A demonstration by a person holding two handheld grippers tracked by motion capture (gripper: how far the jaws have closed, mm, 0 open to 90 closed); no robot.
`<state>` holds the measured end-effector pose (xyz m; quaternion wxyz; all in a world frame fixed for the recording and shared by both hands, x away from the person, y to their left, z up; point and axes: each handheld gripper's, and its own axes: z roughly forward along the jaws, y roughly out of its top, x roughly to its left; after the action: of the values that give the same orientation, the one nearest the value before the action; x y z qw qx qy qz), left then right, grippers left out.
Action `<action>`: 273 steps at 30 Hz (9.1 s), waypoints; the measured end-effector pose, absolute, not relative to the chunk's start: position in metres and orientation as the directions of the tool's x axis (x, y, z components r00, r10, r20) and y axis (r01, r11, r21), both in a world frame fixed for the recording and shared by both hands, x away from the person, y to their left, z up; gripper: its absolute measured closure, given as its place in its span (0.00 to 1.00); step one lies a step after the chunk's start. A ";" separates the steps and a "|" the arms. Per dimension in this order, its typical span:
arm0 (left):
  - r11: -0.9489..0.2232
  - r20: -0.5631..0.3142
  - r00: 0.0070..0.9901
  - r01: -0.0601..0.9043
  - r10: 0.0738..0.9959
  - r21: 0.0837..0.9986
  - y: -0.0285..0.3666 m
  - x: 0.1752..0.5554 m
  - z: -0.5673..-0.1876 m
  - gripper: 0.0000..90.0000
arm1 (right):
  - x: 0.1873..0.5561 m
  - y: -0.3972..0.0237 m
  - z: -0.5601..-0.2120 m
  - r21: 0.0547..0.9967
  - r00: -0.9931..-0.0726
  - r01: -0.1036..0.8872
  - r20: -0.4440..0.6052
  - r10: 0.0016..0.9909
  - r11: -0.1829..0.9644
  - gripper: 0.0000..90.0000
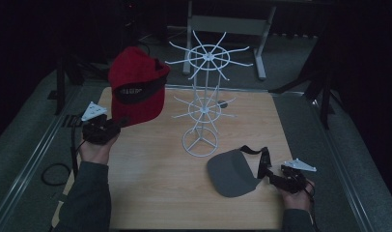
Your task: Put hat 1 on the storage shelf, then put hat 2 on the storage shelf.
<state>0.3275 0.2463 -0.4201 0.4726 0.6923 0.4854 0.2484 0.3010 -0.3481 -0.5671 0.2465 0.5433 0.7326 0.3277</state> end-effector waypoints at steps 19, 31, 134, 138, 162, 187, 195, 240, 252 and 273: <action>-0.077 -0.104 0.407 0.405 0.907 0.911 0.246 0.326 -0.406 0.95 | 0.301 -0.348 -0.567 0.747 -0.287 0.636 -0.004 0.958 0.193 0.36; -0.071 -0.102 0.409 0.388 0.907 0.919 0.245 0.324 -0.399 0.95 | 0.301 -0.348 -0.567 0.748 -0.289 0.635 -0.005 0.957 0.195 0.36; -0.007 -0.124 0.472 0.267 0.873 0.964 0.232 0.318 -0.356 0.95 | 0.301 -0.348 -0.567 0.749 -0.289 0.634 -0.003 0.957 0.194 0.35; -0.018 -0.116 0.483 0.265 0.868 0.964 0.229 0.317 -0.357 0.95 | 0.301 -0.348 -0.567 0.749 -0.289 0.634 -0.003 0.957 0.194 0.35; -0.025 -0.137 0.509 0.299 0.850 0.954 0.224 0.316 -0.378 0.95 | 0.301 -0.348 -0.567 0.749 -0.289 0.634 -0.004 0.957 0.194 0.35; -0.104 -0.140 0.526 0.408 0.839 0.907 0.210 0.318 -0.430 0.95 | 0.301 -0.348 -0.567 0.748 -0.290 0.634 -0.002 0.957 0.194 0.35; -0.089 -0.154 0.540 0.397 0.828 0.913 0.214 0.315 -0.430 0.84 | 0.301 -0.348 -0.567 0.748 -0.290 0.635 -0.002 0.957 0.194 0.35; -0.060 -0.164 0.520 0.387 0.839 0.920 0.225 0.298 -0.438 0.58 | 0.351 -0.338 -0.549 0.716 -0.341 0.659 0.013 0.940 0.229 0.62; -0.050 -0.170 0.515 0.386 0.840 0.921 0.228 0.296 -0.439 0.58 | 0.378 -0.328 -0.549 0.647 -0.348 0.711 -0.017 0.937 0.275 0.72; -0.041 -0.174 0.503 0.388 0.847 0.921 0.230 0.296 -0.440 0.59 | 0.397 -0.308 -0.538 0.523 -0.381 0.781 -0.032 0.924 0.341 0.98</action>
<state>0.2959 0.2299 -0.4403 0.5274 0.6880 0.4485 0.2176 0.3973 -0.3076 -0.5375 0.1641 0.5314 0.8022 0.2172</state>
